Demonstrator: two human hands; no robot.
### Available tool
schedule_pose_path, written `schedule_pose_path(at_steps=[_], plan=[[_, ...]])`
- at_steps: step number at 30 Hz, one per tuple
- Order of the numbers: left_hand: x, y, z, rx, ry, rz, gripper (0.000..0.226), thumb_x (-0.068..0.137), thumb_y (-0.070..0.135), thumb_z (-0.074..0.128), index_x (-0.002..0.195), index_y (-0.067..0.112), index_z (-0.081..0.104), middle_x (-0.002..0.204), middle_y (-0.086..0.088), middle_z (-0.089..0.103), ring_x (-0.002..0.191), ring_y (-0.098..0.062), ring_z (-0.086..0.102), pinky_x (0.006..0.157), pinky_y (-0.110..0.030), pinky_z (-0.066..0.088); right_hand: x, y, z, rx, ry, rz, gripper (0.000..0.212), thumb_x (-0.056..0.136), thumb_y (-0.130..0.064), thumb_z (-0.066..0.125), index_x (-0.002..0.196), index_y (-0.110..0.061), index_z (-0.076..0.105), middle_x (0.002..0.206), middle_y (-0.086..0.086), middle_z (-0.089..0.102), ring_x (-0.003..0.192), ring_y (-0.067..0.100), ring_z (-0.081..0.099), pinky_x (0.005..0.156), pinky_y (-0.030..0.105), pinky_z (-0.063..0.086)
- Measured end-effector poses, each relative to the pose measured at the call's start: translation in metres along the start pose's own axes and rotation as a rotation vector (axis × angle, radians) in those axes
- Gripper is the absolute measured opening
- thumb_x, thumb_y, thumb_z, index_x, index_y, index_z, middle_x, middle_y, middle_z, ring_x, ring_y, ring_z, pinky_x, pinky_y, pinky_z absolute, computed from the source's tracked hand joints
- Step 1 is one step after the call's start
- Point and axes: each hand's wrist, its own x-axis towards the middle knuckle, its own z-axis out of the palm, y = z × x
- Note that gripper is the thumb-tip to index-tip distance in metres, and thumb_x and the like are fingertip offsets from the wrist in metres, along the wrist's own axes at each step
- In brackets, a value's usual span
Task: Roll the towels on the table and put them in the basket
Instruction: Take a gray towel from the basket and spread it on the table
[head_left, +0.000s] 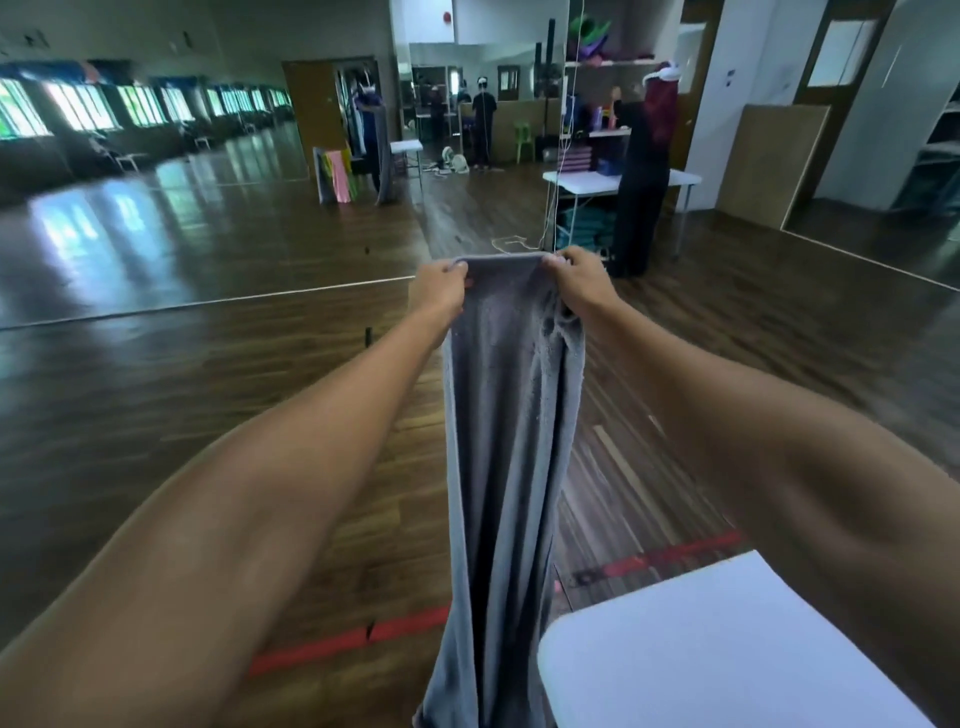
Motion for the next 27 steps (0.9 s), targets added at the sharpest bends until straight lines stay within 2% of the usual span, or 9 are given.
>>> schedule_pose_path(at_steps=[3,6,10,13,17,19,23,25,27], plan=[[0.031,0.017,0.028,0.026,0.004,0.051,0.014,0.097,0.027,0.050,0.093,0.027,0.064,0.095,-0.002,0.073,0.087,-0.022,0.068,0.079,-0.037,0.056,0.049,0.010,-0.019,-0.016,0.033,-0.032,0.014,0.097,-0.026,0.052,0.087,-0.016,0.055,0.071,-0.001,0.055,0.062,0.011,0.052,0.050,0.019,0.043],[0.057,0.011,0.052,0.048,-0.001,0.043,0.017,0.096,0.027,0.049,0.088,0.024,0.065,0.092,-0.004,0.074,0.089,-0.023,0.069,0.077,-0.037,0.055,0.084,0.046,-0.043,-0.117,0.005,-0.026,0.003,0.090,-0.028,0.058,0.088,-0.025,0.058,0.098,0.005,0.059,0.091,0.022,0.059,0.081,0.036,0.052],[0.076,-0.056,0.063,0.107,-0.002,-0.110,0.026,0.095,0.025,0.049,0.073,0.019,0.062,0.089,-0.009,0.072,0.082,-0.026,0.069,0.068,-0.036,0.056,0.096,0.123,-0.069,-0.280,-0.004,0.226,0.020,0.084,-0.019,0.046,0.101,-0.020,0.057,0.129,0.018,0.041,0.115,0.035,0.045,0.104,0.041,0.040],[0.083,-0.122,0.059,0.155,0.004,-0.234,0.025,0.093,0.025,0.049,0.073,0.021,0.062,0.091,-0.012,0.073,0.086,-0.028,0.070,0.080,-0.046,0.058,0.088,0.191,-0.079,-0.377,0.021,0.335,0.027,0.094,-0.018,0.036,0.110,-0.003,0.052,0.136,0.025,0.043,0.112,0.037,0.047,0.096,0.039,0.042],[0.075,-0.176,0.050,0.218,0.061,-0.324,0.019,0.093,0.022,0.050,0.083,0.020,0.066,0.097,-0.015,0.072,0.086,-0.031,0.070,0.082,-0.048,0.057,0.059,0.252,-0.096,-0.432,-0.010,0.370,0.037,0.102,-0.021,0.038,0.118,0.006,0.056,0.122,0.026,0.056,0.111,0.041,0.054,0.087,0.040,0.044],[0.067,-0.193,0.043,0.260,0.096,-0.341,0.020,0.093,0.020,0.051,0.094,0.012,0.069,0.100,-0.015,0.072,0.083,-0.030,0.068,0.079,-0.046,0.058,0.047,0.274,-0.108,-0.458,0.030,0.357,0.036,0.102,-0.020,0.039,0.111,0.007,0.060,0.112,0.026,0.062,0.103,0.040,0.059,0.081,0.038,0.046],[0.045,-0.221,0.041,0.364,0.082,-0.351,0.027,0.097,0.019,0.048,0.106,0.004,0.068,0.092,-0.013,0.067,0.062,-0.022,0.063,0.059,-0.033,0.049,0.027,0.308,-0.126,-0.414,0.233,0.373,0.027,0.097,-0.009,0.046,0.106,-0.001,0.070,0.104,0.023,0.068,0.097,0.037,0.065,0.085,0.043,0.055],[0.031,-0.234,0.043,0.447,0.052,-0.365,0.029,0.098,0.022,0.045,0.107,0.006,0.067,0.099,-0.016,0.069,0.086,-0.028,0.067,0.073,-0.034,0.049,0.017,0.317,-0.133,-0.415,0.360,0.495,0.031,0.094,-0.002,0.043,0.109,-0.004,0.070,0.108,0.023,0.067,0.101,0.038,0.064,0.080,0.036,0.051],[0.013,-0.246,0.044,0.590,0.072,-0.379,0.035,0.099,0.028,0.043,0.118,0.010,0.065,0.121,-0.016,0.064,0.116,-0.033,0.057,0.094,-0.036,0.042,0.004,0.325,-0.144,-0.366,0.530,0.632,0.035,0.092,-0.002,0.041,0.110,-0.008,0.070,0.112,0.020,0.065,0.104,0.037,0.063,0.082,0.036,0.051]])
